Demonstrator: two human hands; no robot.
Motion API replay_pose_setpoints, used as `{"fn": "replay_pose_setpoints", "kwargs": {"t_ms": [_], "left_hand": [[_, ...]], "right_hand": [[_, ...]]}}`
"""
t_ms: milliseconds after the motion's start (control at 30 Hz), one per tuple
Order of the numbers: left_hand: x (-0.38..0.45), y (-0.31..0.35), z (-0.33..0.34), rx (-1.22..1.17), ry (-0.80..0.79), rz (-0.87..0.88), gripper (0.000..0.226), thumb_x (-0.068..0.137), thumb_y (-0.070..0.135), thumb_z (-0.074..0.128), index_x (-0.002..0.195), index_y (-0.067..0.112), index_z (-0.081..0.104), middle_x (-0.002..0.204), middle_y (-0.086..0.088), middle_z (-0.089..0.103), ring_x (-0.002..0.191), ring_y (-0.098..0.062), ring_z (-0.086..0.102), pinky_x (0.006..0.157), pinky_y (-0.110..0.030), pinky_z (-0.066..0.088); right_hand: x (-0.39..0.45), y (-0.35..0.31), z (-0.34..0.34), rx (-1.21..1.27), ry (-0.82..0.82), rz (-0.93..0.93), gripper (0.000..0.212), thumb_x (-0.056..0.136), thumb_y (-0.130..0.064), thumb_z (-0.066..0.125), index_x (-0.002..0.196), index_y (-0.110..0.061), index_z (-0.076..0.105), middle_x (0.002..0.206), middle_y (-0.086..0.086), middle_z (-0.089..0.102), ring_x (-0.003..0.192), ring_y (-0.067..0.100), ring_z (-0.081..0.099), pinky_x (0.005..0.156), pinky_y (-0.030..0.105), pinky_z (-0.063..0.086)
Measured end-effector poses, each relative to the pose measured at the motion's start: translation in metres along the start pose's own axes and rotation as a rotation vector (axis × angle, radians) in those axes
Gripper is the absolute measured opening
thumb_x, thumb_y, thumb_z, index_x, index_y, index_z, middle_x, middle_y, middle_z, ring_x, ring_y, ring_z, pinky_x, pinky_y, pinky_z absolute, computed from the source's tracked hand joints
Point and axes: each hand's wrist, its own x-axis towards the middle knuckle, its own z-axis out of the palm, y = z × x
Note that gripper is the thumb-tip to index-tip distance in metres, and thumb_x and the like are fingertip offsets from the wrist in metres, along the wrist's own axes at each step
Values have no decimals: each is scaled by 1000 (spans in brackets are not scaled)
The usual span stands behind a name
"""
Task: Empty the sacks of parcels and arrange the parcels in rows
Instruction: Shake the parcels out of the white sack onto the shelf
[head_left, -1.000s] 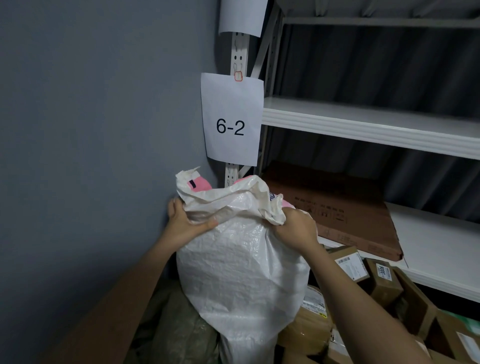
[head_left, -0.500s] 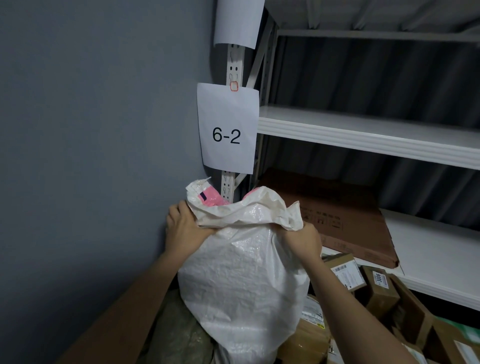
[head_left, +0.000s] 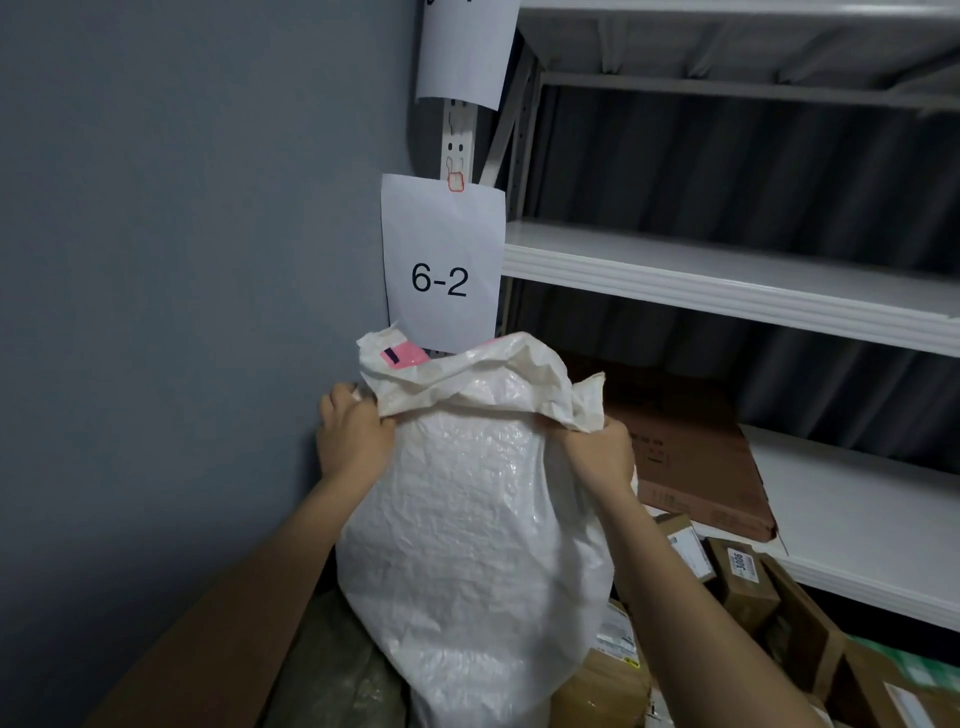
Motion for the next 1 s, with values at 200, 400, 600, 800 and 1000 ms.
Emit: {"fn": "replay_pose_setpoints", "kwargs": {"t_ms": [200,400,600,800,1000], "left_hand": [[10,7,-5,-40,9,4,26,90,6,47,110,-3,60,126,-19,48,120,-35,36,91,-47,40],[19,22,-13,-102,15,23,33,92,8,47,122,2,60,133,-16,50,123,-36,39,95,-44,39],[25,36,-17,-165,-41,-33,28,96,19,47,116,8,62,120,-16,61,110,-38,54,85,-40,43],[24,33,-12,-164,-85,-54,30,97,27,45,112,11,65,108,-17,67,98,-39,60,79,-39,47],[20,24,-4,-203,-126,-94,34,99,31,41,103,7,65,101,-17,67,92,-38,61,75,-38,46]], "right_hand": [[9,-12,-5,5,-47,-38,27,77,-49,74,77,-23,67,78,-2,70,76,19,67,74,40,56],[21,-18,-7,-43,-87,-30,40,76,-59,72,85,-20,67,84,-2,68,81,21,65,77,40,55],[31,-23,-10,2,-132,29,50,68,-58,78,92,-16,70,93,5,71,84,24,67,80,43,57],[37,-23,-16,-6,-209,66,66,53,-63,82,97,-14,70,95,4,72,85,24,70,83,45,58],[29,-23,-28,-88,-322,-23,42,71,-50,81,91,-14,70,88,1,70,79,18,68,62,27,51]]}}
